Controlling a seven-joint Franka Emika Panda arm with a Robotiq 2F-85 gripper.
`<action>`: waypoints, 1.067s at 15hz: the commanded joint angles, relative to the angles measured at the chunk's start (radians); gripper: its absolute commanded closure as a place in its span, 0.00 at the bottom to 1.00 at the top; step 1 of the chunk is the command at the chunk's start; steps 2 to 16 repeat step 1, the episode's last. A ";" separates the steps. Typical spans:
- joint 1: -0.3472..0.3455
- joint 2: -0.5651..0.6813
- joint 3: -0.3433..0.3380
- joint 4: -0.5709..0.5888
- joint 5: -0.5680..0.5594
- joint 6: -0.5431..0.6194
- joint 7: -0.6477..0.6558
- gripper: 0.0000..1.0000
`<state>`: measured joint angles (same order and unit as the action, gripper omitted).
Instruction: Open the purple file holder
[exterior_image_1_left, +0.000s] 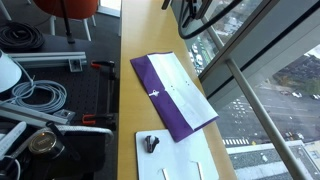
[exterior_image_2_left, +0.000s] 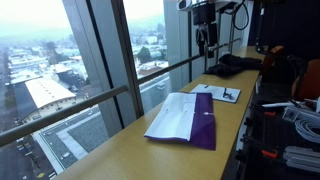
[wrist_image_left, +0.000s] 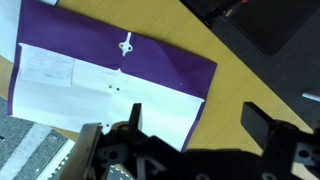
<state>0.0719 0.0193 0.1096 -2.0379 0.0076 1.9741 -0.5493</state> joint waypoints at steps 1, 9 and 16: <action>0.006 0.000 -0.005 0.002 0.000 -0.002 0.000 0.00; 0.006 0.000 -0.005 0.002 0.000 -0.002 0.000 0.00; 0.006 0.000 -0.005 0.002 0.000 -0.002 0.000 0.00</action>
